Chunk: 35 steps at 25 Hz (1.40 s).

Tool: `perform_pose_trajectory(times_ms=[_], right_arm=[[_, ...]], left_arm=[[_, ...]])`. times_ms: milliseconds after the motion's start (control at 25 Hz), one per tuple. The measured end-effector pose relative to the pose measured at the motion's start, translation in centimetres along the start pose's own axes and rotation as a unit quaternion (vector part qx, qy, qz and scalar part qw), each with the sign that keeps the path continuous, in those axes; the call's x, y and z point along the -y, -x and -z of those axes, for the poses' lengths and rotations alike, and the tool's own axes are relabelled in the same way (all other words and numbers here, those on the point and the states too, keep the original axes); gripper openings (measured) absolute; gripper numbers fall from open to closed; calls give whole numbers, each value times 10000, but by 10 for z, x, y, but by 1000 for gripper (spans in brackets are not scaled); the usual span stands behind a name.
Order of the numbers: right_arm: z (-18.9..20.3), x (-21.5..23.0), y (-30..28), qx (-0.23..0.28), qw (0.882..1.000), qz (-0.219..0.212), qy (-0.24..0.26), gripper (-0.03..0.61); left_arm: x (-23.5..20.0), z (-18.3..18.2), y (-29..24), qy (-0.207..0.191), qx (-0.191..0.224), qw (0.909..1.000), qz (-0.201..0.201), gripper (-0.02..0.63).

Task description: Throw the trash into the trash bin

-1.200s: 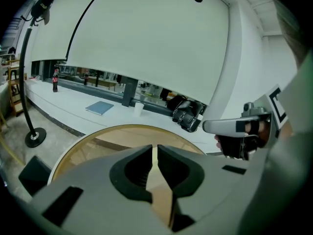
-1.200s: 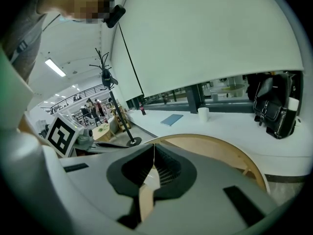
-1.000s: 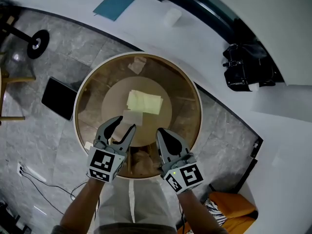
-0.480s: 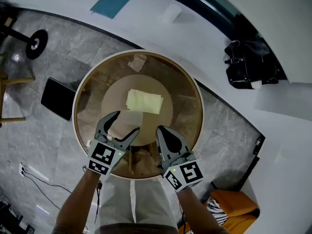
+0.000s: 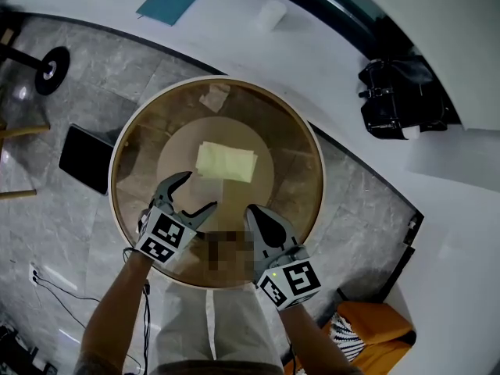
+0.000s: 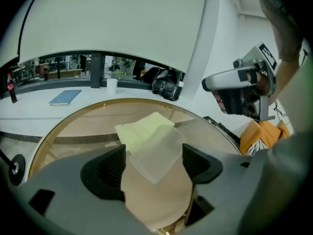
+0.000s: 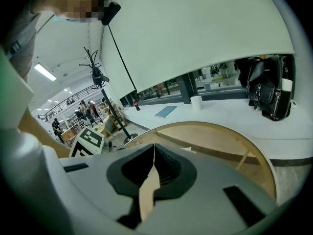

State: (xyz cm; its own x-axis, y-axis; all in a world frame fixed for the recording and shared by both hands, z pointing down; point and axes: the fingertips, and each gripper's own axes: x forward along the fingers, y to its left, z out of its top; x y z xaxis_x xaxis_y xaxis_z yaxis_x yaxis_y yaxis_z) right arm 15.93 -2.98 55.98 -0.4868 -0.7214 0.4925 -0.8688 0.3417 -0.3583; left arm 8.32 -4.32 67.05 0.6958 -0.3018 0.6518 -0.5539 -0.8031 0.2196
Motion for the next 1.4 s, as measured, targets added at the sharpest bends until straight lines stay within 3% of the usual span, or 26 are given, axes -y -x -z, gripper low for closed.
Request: perform_pose_trajectory(times_ms=[280,720,920,1400], right_arm=[[7,5,0,-47,9999,75,-70,20],[12,1,-1,-93,9998,108,-161,19],[11,0,0,-71,9998,100,-173,19],[13,-2,13,-85,9999,32,-123,19]], left_arm=[[0,12,-15,-111,-129,9997,188,369],[-1,14,-12,69,-136,9998,84,365],[0,7,-5,164,-16,9999,-25,311],[13,3,7,275,122,9995,-121,291]])
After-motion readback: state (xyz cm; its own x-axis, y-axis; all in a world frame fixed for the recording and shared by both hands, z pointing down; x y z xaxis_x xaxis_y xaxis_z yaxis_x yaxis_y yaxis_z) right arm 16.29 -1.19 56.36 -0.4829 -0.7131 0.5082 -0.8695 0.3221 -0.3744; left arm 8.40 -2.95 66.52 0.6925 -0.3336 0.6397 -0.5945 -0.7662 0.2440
